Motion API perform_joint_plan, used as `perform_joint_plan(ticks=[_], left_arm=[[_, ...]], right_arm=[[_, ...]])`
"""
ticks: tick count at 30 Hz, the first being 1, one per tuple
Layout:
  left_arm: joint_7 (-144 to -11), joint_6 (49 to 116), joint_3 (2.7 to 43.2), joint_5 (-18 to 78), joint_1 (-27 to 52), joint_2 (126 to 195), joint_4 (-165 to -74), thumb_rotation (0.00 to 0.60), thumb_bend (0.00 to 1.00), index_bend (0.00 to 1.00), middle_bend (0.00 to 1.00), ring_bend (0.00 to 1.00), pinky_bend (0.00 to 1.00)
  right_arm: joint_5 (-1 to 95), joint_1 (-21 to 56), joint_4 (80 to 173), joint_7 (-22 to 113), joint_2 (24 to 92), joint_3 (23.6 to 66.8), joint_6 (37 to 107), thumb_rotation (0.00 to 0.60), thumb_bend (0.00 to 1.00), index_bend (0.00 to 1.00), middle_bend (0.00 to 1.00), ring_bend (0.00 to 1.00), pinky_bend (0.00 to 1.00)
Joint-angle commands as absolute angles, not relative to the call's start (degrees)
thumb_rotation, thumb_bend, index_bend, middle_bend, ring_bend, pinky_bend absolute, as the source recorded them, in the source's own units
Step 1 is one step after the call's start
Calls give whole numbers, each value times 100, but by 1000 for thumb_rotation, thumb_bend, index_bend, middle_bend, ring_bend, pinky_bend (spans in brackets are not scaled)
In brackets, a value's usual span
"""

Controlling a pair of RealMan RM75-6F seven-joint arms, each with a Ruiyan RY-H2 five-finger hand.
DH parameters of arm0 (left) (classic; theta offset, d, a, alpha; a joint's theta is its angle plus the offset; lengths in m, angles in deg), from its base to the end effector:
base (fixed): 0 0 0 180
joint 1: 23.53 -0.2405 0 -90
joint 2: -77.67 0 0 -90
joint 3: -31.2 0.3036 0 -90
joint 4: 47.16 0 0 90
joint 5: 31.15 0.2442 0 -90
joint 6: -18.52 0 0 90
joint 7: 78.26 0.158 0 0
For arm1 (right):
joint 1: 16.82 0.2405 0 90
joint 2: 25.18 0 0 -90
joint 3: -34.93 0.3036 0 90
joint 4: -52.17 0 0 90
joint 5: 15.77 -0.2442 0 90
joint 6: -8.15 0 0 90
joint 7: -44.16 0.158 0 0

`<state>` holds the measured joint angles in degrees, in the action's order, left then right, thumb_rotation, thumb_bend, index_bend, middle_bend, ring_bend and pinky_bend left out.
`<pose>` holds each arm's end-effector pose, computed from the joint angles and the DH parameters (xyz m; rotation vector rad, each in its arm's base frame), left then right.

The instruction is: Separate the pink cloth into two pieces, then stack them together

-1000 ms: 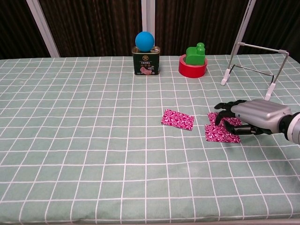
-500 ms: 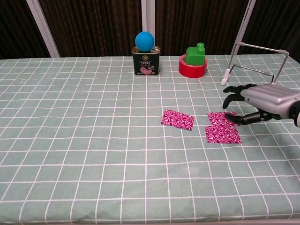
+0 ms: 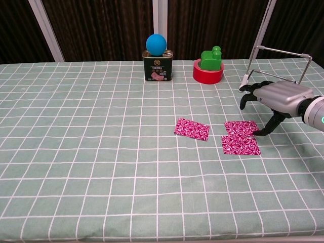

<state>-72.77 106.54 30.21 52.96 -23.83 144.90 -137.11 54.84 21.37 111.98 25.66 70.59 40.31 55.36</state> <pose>-0.3915 0.1593 0.1367 -1.3250 -0.8942 -0.7660 -0.2963 -0.4055 -0.0827 1.9298 -0.7903 0.5552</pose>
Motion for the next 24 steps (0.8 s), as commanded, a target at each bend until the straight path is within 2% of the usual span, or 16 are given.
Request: perform_joint_plan(ticks=[1, 24], left_arm=[[-7258, 10641, 3023, 5280, -2388, 14480, -13729, 600, 60, 185, 131, 133, 157], [-7204, 10617, 3013, 5252, -2396, 14468, -13784, 600, 61, 185, 131, 133, 157]], right_arm=[[5516, 2142, 11142, 2648, 7103, 4002, 5502, 470, 93, 275, 6, 0, 0], [5464, 2261, 10862, 2717, 7267, 4016, 5178, 473, 92, 286, 7, 0, 0]])
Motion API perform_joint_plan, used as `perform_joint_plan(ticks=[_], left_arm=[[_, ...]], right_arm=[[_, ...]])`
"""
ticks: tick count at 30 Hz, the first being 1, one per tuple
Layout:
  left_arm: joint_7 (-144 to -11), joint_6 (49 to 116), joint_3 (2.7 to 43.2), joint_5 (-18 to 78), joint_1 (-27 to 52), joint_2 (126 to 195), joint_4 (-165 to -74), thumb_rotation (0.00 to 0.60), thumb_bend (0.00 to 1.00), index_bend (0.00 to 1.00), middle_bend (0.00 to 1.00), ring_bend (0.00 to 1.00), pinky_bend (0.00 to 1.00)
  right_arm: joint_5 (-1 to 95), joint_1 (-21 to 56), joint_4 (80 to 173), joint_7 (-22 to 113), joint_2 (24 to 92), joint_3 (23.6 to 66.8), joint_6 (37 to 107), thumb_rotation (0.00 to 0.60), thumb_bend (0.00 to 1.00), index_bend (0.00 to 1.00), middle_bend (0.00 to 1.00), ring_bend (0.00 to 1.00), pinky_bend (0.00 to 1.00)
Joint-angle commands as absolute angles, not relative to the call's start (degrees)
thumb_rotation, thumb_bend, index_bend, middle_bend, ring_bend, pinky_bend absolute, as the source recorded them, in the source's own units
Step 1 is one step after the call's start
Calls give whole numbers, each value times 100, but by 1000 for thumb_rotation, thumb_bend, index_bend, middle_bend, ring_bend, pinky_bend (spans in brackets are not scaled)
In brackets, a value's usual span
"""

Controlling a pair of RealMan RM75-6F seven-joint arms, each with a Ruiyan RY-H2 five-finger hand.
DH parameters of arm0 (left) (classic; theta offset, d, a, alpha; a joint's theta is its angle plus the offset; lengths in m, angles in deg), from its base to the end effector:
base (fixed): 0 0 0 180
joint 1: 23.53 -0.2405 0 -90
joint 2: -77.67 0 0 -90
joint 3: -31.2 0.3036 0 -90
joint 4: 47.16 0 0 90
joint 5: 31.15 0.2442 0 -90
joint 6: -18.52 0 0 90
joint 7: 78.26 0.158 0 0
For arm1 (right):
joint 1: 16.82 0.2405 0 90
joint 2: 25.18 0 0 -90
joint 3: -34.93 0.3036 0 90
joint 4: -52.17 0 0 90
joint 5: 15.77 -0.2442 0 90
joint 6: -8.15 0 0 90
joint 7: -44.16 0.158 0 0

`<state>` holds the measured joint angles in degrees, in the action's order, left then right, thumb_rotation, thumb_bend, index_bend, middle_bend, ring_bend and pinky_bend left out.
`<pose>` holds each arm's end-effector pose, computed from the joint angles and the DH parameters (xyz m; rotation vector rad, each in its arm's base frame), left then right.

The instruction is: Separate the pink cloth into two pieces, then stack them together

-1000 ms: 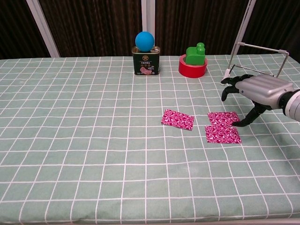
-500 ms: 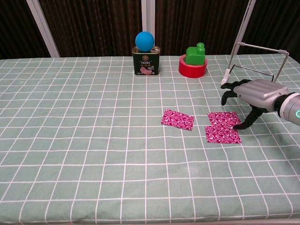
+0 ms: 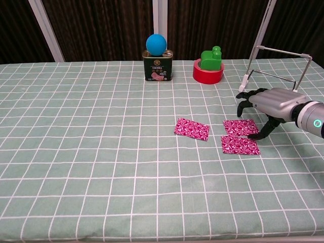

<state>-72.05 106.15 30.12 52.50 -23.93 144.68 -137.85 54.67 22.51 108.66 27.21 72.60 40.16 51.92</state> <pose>-0.3907 0.1589 0.1365 -1.3225 -0.9004 -0.7543 -0.2985 -0.4100 -0.0970 1.9587 -0.8232 0.5194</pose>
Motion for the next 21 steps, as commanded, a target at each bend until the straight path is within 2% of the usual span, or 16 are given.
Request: perform_joint_plan(ticks=[1, 8, 15, 21], left_arm=[[-7206, 10624, 3012, 5252, -2399, 14467, -13785, 600, 61, 184, 131, 133, 157], [-7233, 10636, 3023, 5254, -2421, 14474, -13754, 600, 61, 185, 131, 133, 157], [-7207, 10635, 3016, 5237, -2430, 14456, -13781, 600, 60, 185, 131, 133, 157], [-7195, 10632, 3005, 5254, -2415, 14451, -13794, 600, 61, 185, 131, 133, 157]], right_arm=[[5477, 2266, 10867, 2713, 7268, 4010, 5181, 472, 91, 286, 7, 0, 0], [5461, 2307, 10783, 2724, 7333, 4027, 5119, 469, 92, 293, 6, 0, 0], [5466, 2326, 10688, 2745, 7404, 4033, 5108, 470, 93, 404, 37, 0, 0], [5503, 2278, 10771, 2831, 7310, 4063, 5243, 472, 92, 421, 42, 0, 0]])
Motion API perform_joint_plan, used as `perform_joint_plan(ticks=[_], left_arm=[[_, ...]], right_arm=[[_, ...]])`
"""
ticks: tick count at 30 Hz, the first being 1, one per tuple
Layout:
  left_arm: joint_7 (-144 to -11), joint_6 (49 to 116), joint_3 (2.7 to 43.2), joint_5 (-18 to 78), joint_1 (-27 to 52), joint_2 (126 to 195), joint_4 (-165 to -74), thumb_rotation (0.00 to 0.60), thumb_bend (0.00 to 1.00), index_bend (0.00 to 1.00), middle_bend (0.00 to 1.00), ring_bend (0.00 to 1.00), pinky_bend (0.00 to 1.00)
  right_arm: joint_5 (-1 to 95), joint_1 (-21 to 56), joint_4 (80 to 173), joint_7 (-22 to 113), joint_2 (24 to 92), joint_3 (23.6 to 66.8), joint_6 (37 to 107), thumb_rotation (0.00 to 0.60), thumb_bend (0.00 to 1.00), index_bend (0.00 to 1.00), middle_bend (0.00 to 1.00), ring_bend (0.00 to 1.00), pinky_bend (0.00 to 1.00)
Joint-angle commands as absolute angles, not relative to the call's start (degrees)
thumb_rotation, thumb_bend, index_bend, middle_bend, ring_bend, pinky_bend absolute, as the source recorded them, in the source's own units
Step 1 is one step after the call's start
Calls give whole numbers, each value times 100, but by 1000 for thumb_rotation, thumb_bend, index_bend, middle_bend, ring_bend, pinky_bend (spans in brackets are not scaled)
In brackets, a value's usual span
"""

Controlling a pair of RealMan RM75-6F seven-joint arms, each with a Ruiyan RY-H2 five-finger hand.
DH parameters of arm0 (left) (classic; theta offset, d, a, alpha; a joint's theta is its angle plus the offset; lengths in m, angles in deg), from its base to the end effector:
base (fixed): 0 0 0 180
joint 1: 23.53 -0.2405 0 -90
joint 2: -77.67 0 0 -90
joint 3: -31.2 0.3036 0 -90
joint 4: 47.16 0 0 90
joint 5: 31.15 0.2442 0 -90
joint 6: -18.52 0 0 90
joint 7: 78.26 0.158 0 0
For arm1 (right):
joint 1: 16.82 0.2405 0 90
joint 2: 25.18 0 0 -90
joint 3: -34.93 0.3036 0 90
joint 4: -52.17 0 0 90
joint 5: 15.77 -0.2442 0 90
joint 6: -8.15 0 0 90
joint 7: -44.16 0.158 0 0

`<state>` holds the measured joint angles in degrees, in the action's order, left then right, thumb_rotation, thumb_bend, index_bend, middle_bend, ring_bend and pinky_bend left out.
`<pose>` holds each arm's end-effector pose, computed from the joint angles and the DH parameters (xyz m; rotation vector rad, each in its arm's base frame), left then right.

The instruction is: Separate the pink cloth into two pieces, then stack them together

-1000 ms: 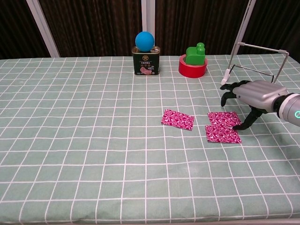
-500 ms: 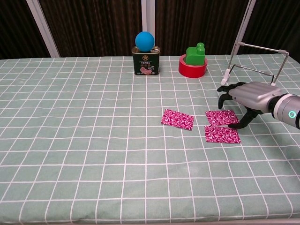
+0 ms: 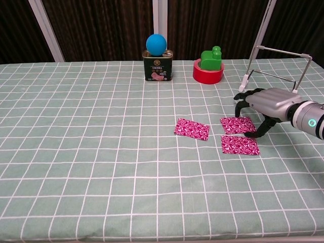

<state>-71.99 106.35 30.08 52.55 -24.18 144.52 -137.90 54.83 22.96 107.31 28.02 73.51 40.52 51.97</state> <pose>-0.3911 0.1574 0.1380 -1.3194 -0.8973 -0.7516 -0.2957 -0.4144 -0.0996 1.9499 -0.8248 0.5323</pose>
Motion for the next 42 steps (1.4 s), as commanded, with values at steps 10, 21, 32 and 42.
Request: perform_joint_plan(ticks=[10, 21, 32, 42], left_arm=[[-7170, 10649, 2988, 5291, -2397, 14435, -13834, 600, 60, 185, 131, 133, 157], [-7231, 10632, 2983, 5301, -2381, 14431, -13810, 600, 60, 185, 131, 133, 157], [-7397, 10581, 2989, 5289, -2372, 14456, -13699, 600, 61, 185, 131, 133, 157], [-7494, 10558, 3004, 5263, -2389, 14479, -13618, 600, 60, 185, 131, 133, 157]], right_arm=[[5498, 2226, 11117, 2944, 7037, 4186, 5452, 468, 93, 419, 42, 0, 0], [4969, 2451, 11978, 2561, 7179, 4446, 5299, 455, 93, 407, 41, 0, 0], [3742, 2850, 11929, 1500, 7903, 4702, 5328, 397, 92, 389, 39, 0, 0], [3177, 3041, 11863, 975, 8085, 4726, 5515, 385, 93, 379, 36, 0, 0]])
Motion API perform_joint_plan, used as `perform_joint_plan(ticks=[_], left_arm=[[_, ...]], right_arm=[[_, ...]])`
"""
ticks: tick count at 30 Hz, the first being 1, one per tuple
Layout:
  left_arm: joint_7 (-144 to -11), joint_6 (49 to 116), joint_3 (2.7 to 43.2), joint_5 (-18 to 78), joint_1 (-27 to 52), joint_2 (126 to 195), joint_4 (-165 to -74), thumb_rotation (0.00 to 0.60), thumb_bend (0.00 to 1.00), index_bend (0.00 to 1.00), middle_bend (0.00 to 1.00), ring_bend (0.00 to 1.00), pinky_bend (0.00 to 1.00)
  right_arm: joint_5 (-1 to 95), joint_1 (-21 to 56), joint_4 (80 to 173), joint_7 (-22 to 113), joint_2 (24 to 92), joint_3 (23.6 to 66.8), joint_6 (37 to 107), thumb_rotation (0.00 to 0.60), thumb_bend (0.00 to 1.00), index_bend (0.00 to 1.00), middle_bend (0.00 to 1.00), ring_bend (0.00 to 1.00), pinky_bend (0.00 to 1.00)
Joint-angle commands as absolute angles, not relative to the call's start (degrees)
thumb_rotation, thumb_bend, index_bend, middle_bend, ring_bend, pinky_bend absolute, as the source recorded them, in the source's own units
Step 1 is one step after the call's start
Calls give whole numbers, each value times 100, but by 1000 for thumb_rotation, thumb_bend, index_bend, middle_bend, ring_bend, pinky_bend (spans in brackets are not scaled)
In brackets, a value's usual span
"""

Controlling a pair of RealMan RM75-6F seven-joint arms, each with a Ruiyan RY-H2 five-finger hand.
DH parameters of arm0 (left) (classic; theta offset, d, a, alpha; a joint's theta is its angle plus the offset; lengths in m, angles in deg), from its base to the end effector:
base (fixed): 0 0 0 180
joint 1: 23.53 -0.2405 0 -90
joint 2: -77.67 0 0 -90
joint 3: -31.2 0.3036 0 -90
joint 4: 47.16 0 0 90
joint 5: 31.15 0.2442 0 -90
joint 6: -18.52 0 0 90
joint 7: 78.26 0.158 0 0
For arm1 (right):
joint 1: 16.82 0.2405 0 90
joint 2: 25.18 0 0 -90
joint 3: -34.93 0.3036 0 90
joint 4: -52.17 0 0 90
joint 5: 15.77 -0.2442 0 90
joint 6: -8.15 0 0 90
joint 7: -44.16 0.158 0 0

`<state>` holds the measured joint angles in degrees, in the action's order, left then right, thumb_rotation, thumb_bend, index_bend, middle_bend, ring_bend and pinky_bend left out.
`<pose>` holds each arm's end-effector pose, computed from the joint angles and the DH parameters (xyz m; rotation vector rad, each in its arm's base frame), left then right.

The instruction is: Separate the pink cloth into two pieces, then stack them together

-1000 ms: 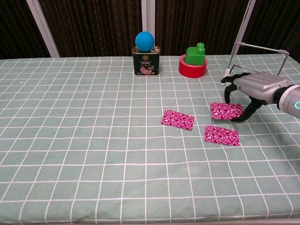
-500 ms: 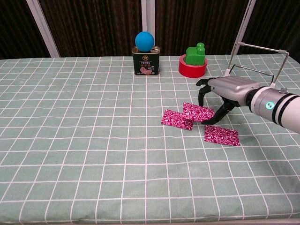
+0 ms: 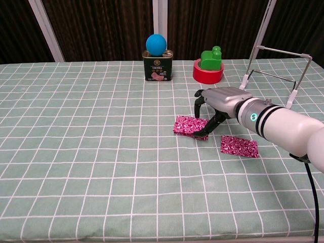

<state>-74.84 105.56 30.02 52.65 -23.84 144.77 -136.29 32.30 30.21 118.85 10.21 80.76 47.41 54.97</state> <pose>-0.3966 0.1599 0.1376 -1.3192 -0.9203 -0.7712 -0.1791 -0.4079 -0.1579 1.8985 -1.0199 0.6483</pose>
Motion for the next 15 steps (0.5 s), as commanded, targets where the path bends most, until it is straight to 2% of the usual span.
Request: perform_joint_plan(ticks=[1, 9, 15], left_arm=[[-7506, 10558, 3005, 5260, -2392, 14482, -13605, 600, 60, 185, 131, 133, 157], [-7527, 10551, 3000, 5284, -2374, 14515, -13578, 600, 61, 185, 131, 133, 157], [-7519, 10540, 2993, 5258, -2375, 14502, -13590, 600, 60, 185, 131, 133, 157]], right_arm=[[3141, 3045, 11847, 950, 8080, 4710, 5517, 383, 92, 378, 35, 0, 0], [3162, 3066, 11784, 1033, 8079, 4641, 5507, 380, 93, 368, 33, 0, 0], [3627, 2762, 12491, 1264, 7571, 4431, 5917, 375, 94, 363, 33, 0, 0]])
